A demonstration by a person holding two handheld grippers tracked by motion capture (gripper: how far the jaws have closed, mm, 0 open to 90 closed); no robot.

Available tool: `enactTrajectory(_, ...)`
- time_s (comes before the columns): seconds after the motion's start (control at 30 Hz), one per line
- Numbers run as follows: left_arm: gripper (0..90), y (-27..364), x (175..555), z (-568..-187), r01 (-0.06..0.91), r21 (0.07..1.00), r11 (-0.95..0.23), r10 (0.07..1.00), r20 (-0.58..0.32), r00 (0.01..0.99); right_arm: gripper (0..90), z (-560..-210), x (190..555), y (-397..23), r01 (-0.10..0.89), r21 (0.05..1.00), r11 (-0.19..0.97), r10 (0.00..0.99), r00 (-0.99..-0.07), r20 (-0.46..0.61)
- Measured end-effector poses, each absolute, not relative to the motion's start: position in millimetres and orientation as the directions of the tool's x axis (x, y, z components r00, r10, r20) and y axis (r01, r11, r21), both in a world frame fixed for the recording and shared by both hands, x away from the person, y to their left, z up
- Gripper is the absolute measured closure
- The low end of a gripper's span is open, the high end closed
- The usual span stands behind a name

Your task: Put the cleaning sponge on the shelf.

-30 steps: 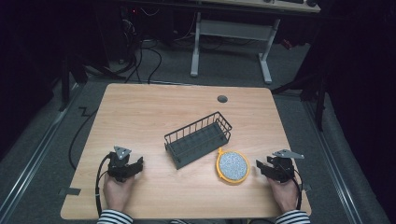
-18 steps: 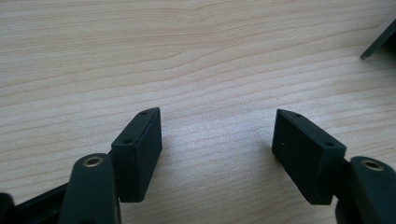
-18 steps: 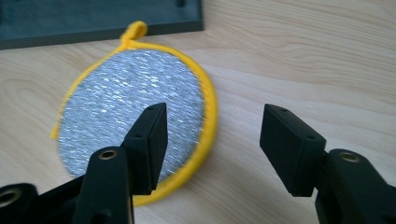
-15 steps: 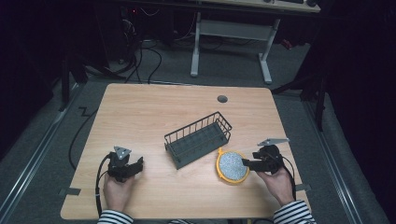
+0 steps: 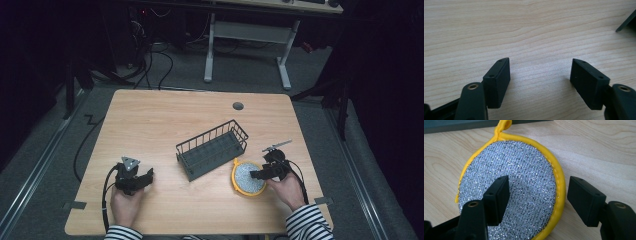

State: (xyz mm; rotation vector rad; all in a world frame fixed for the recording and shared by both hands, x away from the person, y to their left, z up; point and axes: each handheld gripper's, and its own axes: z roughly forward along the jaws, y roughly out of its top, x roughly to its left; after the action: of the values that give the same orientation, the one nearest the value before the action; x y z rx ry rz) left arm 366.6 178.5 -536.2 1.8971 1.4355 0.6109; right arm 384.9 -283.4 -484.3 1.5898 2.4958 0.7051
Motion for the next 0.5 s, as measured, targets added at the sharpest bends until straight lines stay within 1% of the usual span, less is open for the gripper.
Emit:
enactTrajectory(0.2, 32.8, 178.7, 366.6, -536.2, 0.643, 0.747, -0.167, 0.958, -0.032, 0.285, 33.9, -487.8, 388.6, -285.1, 0.846, 0.411, 0.338, 0.877, -0.442, 0.188)
enactTrajectory(0.3, 32.8, 178.4, 366.5, -536.2, 0.644, 0.746, -0.169, 0.958, -0.028, 0.285, 34.1, -490.9, 390.3, -284.2, 0.848, 0.403, 0.344, 0.877, -0.444, 0.184)
enactTrajectory(0.43, 32.8, 178.3, 366.5, -536.2, 0.643, 0.747, -0.170, 0.958, -0.027, 0.285, 41.9, -491.5, 389.9, -283.3, 0.843, 0.403, 0.356, 0.869, -0.457, 0.188)
enactTrajectory(0.5, 32.7, 178.1, 366.5, -536.3, 0.643, 0.747, -0.171, 0.958, -0.027, 0.286, 47.4, -492.4, 389.0, -284.3, 0.840, 0.414, 0.351, 0.865, -0.460, 0.199)
